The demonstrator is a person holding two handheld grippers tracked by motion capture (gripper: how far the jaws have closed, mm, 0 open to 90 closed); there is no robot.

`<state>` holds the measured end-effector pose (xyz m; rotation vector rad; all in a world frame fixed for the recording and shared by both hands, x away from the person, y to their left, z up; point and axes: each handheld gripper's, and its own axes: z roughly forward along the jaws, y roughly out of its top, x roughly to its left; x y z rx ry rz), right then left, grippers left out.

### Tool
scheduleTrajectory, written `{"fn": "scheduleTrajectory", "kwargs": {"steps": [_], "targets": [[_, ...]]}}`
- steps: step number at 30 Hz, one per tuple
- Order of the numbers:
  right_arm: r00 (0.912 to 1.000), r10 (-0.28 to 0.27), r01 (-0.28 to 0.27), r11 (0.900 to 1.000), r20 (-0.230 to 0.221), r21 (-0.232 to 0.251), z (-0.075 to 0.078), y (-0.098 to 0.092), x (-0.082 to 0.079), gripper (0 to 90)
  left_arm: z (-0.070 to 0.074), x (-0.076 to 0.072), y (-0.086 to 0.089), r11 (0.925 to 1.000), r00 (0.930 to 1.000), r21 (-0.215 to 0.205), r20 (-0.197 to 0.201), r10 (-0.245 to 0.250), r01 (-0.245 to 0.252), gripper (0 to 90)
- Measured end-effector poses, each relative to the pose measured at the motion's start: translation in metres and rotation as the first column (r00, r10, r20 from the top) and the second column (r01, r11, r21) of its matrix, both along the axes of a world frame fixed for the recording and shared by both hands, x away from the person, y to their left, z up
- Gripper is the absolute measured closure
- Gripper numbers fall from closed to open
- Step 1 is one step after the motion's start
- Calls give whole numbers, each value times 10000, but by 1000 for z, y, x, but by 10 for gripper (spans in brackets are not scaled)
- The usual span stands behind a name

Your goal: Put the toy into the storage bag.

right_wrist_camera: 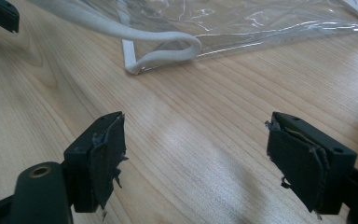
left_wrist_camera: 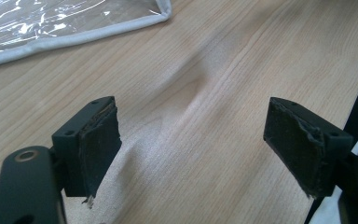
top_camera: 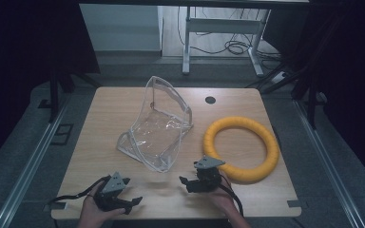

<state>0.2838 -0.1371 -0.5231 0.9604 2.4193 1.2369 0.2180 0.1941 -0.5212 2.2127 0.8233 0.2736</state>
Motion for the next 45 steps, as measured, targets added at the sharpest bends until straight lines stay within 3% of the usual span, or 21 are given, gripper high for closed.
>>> {"fn": "scheduleTrajectory", "kwargs": {"steps": [10, 14, 16, 25, 29, 38, 45], "targets": [[9996, 71, -80, 9994, 286, 326, 21, -13, -2, 199, 0, 0, 0, 10000, 10000, 21, -59, 21, -21, 183], [9996, 101, -113, 9989, 277, 445, 27, -16, -1, 223, -1, 1, -2, 10000, 9999, -17, -118, 49, -50, 183], [9993, 126, -136, 9995, 358, 271, 29, -15, -1, 225, -2, 1, -2, 10000, 9998, -50, -180, 47, -48, 184], [9991, 297, -314, 9980, 316, 554, 44, -24, 1, 246, 1, 2, -1, 9998, 9998, -125, -170, 129, -132, 184], [9981, 507, -510, 9987, 361, 53, 52, -30, 2, 251, 0, 3, -2, 9999, 9998, -147, -186, 89, -91, 184], [9982, 568, -564, 9982, 191, -180, 67, -43, 8, 261, -1, 3, -3, 9997, 9997, -241, -217, 83, -88, 184], [9990, 449, -438, 9948, 92, -923, 74, -53, 15, 278, 0, 2, -3, 9995, 9997, -282, -229, 111, -118, 184]]}}
